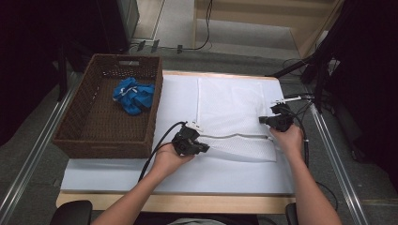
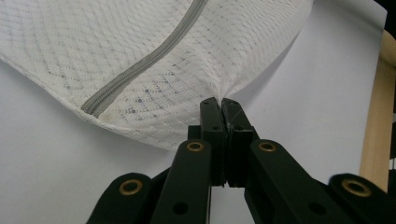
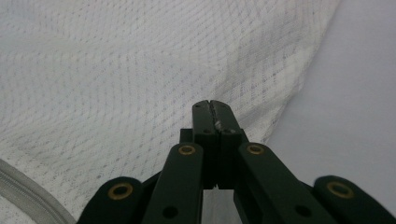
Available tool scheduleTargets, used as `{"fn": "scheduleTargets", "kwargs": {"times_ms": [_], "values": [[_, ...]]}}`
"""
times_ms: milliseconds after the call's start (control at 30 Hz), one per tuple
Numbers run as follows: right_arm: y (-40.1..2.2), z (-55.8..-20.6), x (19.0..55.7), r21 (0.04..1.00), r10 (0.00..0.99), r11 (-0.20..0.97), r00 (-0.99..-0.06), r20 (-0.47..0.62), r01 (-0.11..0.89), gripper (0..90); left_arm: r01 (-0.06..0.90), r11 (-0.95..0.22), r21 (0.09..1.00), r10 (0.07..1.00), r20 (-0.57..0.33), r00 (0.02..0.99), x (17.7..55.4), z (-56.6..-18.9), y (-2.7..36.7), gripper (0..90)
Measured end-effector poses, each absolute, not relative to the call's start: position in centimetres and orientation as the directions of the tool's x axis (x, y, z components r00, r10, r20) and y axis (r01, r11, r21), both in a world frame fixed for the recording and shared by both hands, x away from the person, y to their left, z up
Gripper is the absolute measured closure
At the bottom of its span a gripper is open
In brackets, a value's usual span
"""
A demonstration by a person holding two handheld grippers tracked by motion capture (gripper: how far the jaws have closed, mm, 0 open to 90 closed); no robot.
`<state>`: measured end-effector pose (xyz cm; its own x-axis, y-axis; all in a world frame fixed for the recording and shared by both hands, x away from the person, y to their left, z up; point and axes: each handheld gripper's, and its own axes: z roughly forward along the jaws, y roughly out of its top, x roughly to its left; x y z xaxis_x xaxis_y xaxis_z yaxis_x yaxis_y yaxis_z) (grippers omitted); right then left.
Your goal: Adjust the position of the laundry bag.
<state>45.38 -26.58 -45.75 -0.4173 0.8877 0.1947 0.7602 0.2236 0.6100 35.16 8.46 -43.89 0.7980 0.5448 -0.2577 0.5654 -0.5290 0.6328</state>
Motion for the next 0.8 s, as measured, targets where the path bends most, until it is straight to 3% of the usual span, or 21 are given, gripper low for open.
{"fn": "scheduleTargets", "kwargs": {"times_ms": [800], "values": [[-23.7,-45.3,44.0,0.614,0.845,0.291,-0.498,0.194,0.733,90.0,0.563,-0.53,0.634,0.544,-0.255,0.8,32.3,-42.9,11.3,90.0]]}}
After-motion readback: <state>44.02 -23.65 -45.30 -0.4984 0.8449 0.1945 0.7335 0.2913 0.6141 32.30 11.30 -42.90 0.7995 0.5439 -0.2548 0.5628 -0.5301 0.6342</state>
